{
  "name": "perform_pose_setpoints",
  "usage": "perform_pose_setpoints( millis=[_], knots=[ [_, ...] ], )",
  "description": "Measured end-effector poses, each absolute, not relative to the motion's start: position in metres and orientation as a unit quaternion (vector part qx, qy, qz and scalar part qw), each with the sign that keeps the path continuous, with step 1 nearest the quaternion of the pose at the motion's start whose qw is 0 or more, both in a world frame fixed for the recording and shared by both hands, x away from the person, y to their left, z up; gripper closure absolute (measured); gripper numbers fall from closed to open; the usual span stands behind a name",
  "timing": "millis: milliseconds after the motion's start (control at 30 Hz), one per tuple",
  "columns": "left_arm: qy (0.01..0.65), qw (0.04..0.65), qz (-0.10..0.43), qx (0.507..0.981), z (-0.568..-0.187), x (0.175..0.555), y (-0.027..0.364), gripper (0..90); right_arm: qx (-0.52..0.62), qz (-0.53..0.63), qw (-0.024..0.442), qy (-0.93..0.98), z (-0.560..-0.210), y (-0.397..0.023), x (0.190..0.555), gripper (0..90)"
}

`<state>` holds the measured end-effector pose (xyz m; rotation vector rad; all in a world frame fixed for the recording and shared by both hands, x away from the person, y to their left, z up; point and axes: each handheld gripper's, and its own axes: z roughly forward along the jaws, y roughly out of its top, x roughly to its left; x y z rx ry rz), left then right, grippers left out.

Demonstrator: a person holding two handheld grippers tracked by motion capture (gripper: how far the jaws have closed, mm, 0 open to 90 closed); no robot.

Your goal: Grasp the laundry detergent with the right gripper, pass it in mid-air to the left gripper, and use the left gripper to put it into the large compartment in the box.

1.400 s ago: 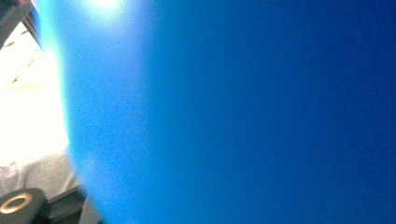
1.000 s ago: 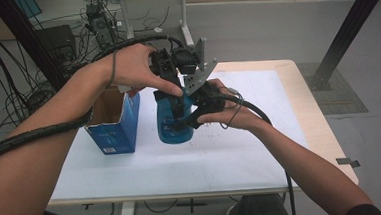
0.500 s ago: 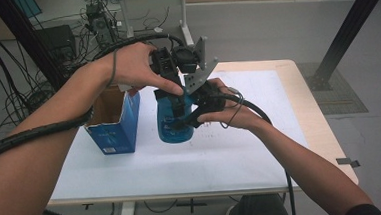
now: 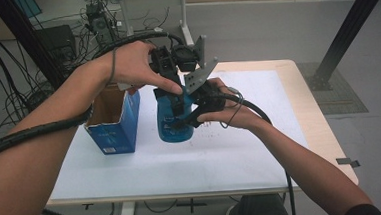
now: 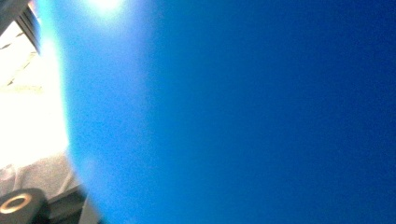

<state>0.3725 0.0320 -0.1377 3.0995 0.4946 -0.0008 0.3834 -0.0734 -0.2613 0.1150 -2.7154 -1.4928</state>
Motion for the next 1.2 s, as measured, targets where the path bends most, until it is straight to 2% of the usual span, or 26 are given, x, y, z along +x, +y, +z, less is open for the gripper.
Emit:
perform_pose_setpoints(
  millis=[1200],
  knots=[
    [0.153,-0.011,0.014,0.988,-0.1414,0.3746,0.0281,5.3,0.043,-0.492,0.016,-0.869,-0.2587,-0.0758,0.384,44.1]
  ],
)
